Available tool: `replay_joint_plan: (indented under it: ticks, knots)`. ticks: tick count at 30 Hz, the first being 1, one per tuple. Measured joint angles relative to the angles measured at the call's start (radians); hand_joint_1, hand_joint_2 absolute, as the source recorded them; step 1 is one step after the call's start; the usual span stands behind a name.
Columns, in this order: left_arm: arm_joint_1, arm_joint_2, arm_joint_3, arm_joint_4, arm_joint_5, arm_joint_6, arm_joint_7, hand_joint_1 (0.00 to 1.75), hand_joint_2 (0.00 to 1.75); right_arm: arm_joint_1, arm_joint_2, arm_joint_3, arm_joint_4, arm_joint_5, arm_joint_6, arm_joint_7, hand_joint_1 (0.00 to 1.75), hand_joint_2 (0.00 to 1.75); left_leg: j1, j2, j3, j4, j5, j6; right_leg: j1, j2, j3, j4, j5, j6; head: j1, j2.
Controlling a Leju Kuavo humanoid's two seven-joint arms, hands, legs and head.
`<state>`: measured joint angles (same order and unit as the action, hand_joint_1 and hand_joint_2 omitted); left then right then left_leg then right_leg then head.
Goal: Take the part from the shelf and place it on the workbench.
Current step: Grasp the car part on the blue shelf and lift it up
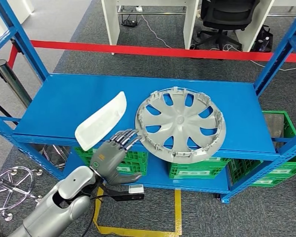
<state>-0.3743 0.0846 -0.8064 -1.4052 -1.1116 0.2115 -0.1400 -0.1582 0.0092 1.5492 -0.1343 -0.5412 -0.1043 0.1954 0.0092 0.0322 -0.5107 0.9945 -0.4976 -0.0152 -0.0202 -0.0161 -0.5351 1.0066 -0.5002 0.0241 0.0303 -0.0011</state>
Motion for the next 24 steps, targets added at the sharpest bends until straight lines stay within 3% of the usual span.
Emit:
replay_joint_plan:
  ticks: [1,10,24]
  knots:
    - [-0.003,0.002,-0.002,-0.021,0.000,0.006,0.001,0.00,1.75,0.001,0.000,0.000,0.000,-0.002,0.000,0.000,0.00,0.00,0.000,0.000,0.000,0.000,0.000,0.000,0.000,0.000,0.000,0.000,0.000,0.000,0.000,0.000]
    - [-0.016,0.014,-0.008,-0.154,0.012,0.061,0.005,0.00,1.75,0.006,0.002,0.000,0.000,-0.017,-0.005,0.002,0.00,0.00,0.000,0.000,-0.001,0.000,0.000,0.000,0.000,0.000,-0.001,0.000,0.000,0.000,0.000,0.000]
    - [-0.013,0.025,-0.008,-0.183,0.012,0.073,0.005,0.00,1.75,0.007,0.003,0.000,0.000,-0.018,-0.005,0.003,0.00,0.00,0.000,0.000,-0.001,0.000,0.000,0.000,0.000,0.000,-0.001,0.000,0.000,0.000,0.000,0.000]
